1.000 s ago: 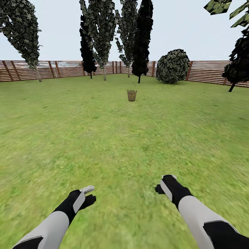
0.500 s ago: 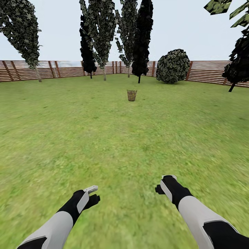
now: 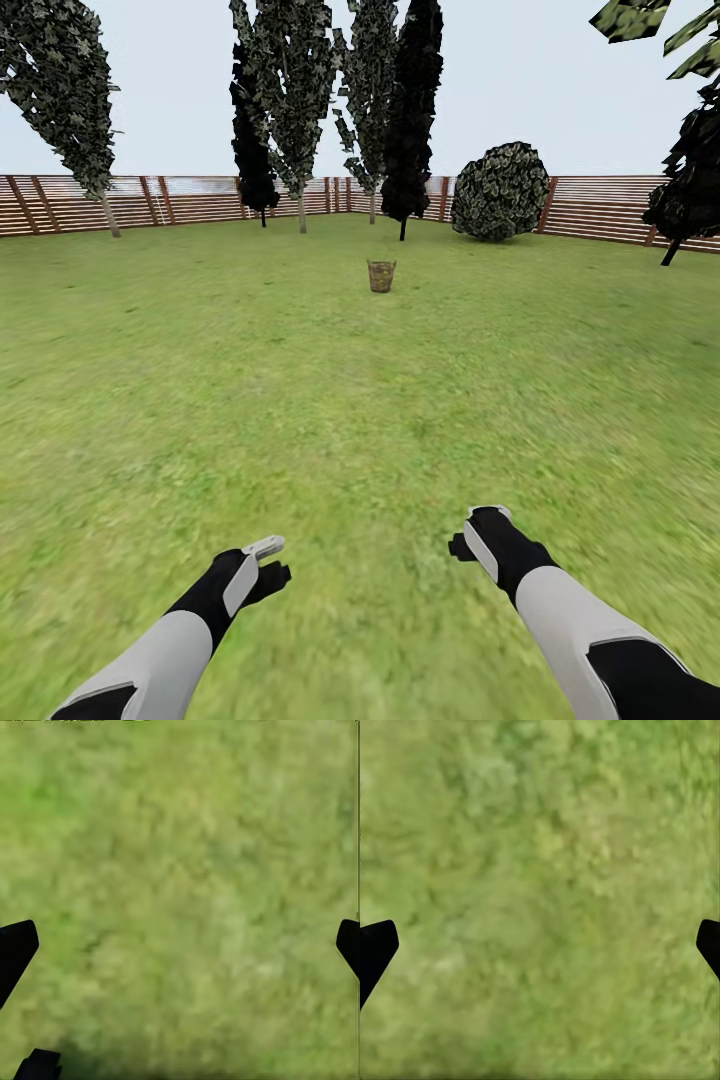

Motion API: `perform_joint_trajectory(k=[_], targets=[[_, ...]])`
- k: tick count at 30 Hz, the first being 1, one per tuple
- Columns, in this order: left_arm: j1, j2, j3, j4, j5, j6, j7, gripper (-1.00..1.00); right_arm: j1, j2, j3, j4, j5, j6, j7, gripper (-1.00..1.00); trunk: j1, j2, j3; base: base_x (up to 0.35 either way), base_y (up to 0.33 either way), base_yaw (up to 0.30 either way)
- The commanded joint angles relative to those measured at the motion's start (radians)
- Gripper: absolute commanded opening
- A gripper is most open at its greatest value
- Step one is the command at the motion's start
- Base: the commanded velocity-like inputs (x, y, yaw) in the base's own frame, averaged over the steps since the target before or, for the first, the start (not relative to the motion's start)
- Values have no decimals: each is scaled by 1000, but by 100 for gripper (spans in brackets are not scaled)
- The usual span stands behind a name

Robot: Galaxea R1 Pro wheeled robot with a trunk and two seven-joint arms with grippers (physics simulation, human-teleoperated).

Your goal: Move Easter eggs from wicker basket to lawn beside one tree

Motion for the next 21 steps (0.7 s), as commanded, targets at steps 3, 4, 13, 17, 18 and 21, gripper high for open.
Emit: perform_joint_trajectory(k=[3,4,13,17,18,21], targets=[[0,-1,2,-3,12,2,2,100,0,0,8,-1,-11,4,-8,100,0,-1,-1,206,0,0],[0,-2,2,-3,12,2,1,100,0,0,8,-1,-11,4,-8,100,0,-1,-1,287,0,0],[0,-2,3,-4,14,2,0,100,0,2,8,-1,-12,3,-8,100,0,-1,-1,329,0,0],[0,-1,3,-4,14,3,0,100,0,2,8,-1,-12,3,-8,100,0,-1,-1,338,0,0],[0,-1,3,-4,14,3,0,100,0,2,8,-1,-12,3,-8,100,0,-1,-1,338,0,0],[0,0,3,-4,14,3,0,100,0,1,8,-1,-12,3,-8,100,0,-1,-1,338,0,0]])
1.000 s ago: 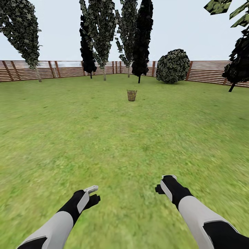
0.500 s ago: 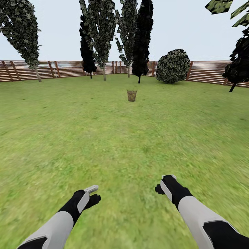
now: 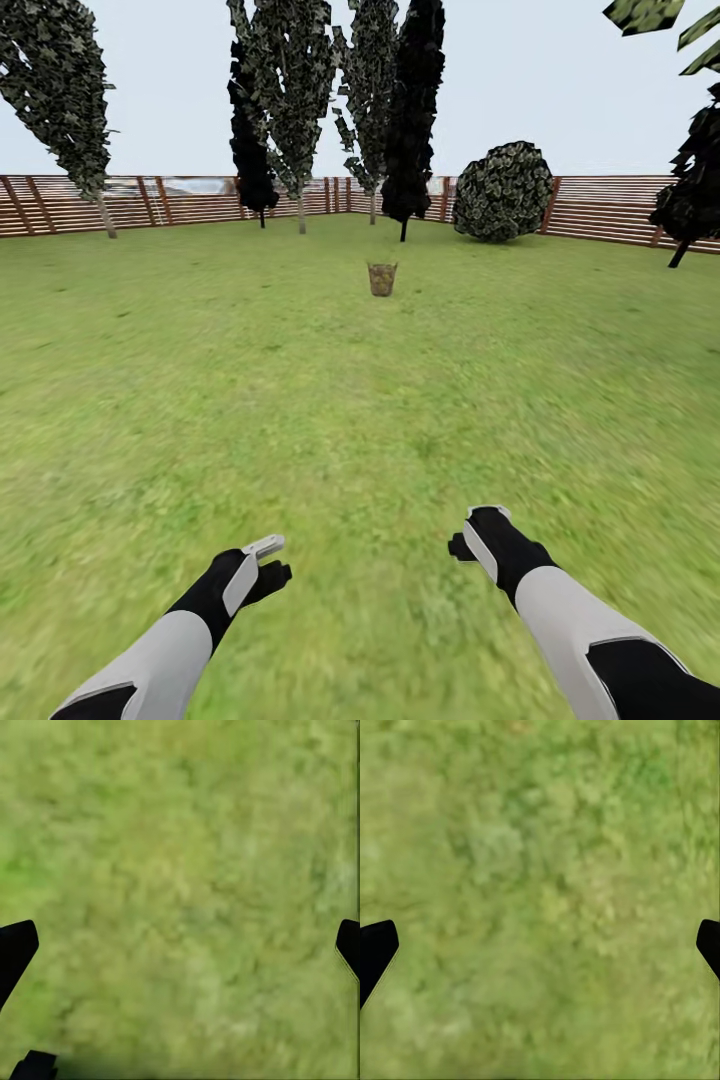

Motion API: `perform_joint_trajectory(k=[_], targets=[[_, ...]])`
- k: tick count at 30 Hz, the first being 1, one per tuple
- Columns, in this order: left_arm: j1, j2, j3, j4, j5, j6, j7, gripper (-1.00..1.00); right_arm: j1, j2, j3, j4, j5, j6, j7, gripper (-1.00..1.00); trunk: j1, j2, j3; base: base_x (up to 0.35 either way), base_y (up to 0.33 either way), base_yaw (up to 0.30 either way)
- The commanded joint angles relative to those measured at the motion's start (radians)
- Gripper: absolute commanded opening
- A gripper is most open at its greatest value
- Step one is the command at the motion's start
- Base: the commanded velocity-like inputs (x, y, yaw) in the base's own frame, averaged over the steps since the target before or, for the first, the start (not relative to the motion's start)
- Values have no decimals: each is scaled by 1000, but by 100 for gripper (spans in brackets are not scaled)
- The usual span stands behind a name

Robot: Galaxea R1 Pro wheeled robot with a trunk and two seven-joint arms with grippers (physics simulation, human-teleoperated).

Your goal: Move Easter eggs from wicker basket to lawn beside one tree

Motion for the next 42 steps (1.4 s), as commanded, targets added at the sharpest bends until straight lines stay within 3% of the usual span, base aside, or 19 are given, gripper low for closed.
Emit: perform_joint_trajectory(k=[1,19,25,42], targets=[[0,-1,2,-2,11,4,8,100,0,-1,8,-1,-11,4,-8,100,1,0,-1,338,0,0],[0,2,2,-2,11,4,7,100,0,-11,1,-3,-18,6,-6,100,1,0,-1,338,0,0],[0,7,5,-2,11,6,6,100,0,-66,-4,-9,-26,7,-5,100,1,0,-1,338,0,0],[0,7,2,-2,10,4,6,100,0,-68,-2,-10,-25,6,-6,100,1,0,-1,338,0,0]])
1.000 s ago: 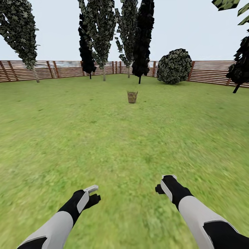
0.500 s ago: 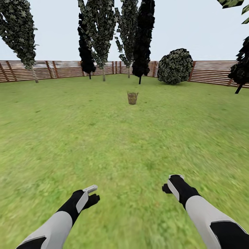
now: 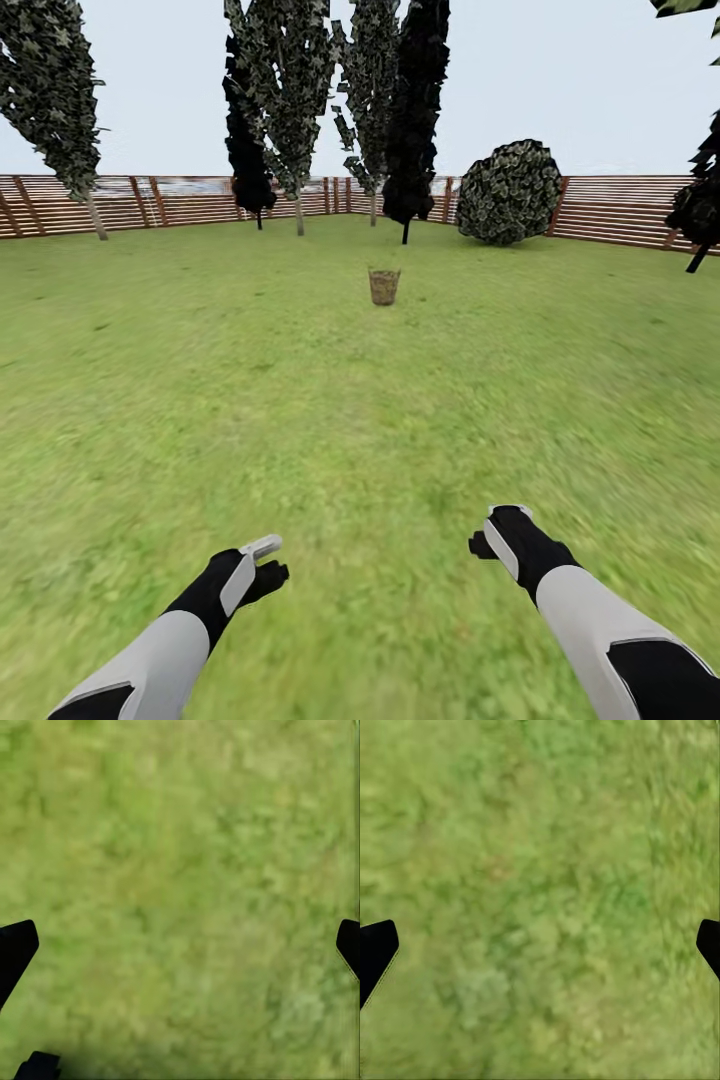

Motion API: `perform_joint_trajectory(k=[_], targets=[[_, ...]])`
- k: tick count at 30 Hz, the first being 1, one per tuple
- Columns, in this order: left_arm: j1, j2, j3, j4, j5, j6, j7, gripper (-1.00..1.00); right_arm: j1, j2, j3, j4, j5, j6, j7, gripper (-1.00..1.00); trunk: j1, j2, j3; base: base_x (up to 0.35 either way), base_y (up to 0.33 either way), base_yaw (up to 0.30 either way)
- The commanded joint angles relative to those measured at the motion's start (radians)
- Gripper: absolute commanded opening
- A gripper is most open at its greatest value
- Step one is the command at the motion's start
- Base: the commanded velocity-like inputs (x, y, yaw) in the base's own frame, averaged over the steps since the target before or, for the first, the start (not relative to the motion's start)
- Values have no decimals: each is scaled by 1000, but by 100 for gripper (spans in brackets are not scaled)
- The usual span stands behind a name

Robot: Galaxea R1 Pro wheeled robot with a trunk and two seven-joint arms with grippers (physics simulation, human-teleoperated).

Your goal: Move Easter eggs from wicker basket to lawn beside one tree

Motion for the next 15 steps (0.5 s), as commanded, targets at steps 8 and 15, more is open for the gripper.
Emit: perform_joint_trajectory(k=[8,15], targets=[[0,-1,0,-2,11,4,8,100,0,-1,9,-2,-11,4,-7,100,1,0,2,338,0,0],[0,-2,-2,-2,11,4,8,100,0,-1,9,-3,-11,5,-7,100,1,0,13,338,0,0]])
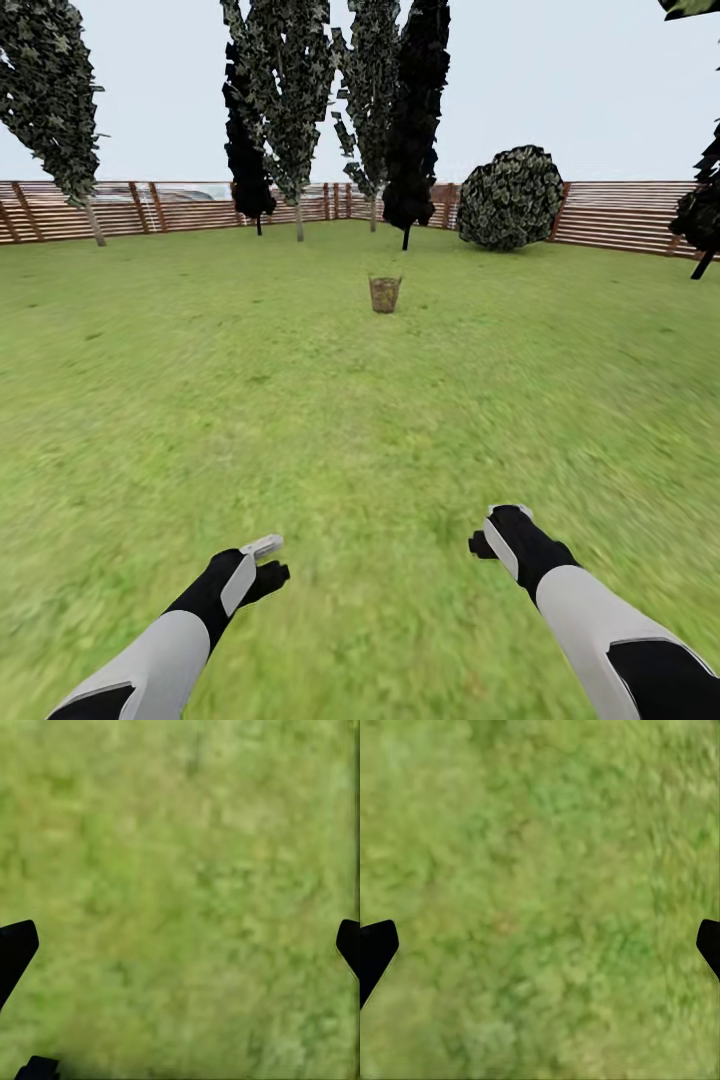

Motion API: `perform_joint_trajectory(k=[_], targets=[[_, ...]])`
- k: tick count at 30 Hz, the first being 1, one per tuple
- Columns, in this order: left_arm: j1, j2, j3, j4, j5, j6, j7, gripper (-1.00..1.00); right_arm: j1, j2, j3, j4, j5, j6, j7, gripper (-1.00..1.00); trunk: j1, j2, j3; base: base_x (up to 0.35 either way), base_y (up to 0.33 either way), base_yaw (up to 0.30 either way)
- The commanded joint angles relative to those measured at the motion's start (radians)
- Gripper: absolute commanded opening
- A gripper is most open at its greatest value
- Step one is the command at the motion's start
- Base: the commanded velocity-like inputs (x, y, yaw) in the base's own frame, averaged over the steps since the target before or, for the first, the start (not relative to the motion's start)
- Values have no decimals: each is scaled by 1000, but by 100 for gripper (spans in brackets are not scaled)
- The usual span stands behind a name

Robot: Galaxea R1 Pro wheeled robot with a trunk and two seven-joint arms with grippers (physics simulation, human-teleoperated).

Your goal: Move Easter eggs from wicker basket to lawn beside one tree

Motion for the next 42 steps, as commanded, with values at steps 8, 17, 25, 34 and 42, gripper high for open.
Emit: perform_joint_trajectory(k=[8,17,25,34,42], targets=[[0,-1,2,-2,11,4,8,100,0,0,9,-2,-11,5,-7,100,1,0,9,338,0,0],[0,-1,3,-2,11,4,8,100,0,2,9,-2,-11,5,-8,100,1,0,10,338,0,0],[0,-1,3,-2,10,4,8,100,0,2,7,-2,-11,5,-8,100,1,0,10,338,0,0],[0,-1,3,-2,10,7,8,100,0,2,6,-2,-11,5,-8,100,1,0,10,338,0,0],[0,-1,3,-2,10,7,8,100,0,2,7,-2,-11,5,-8,100,1,0,10,338,0,0]])
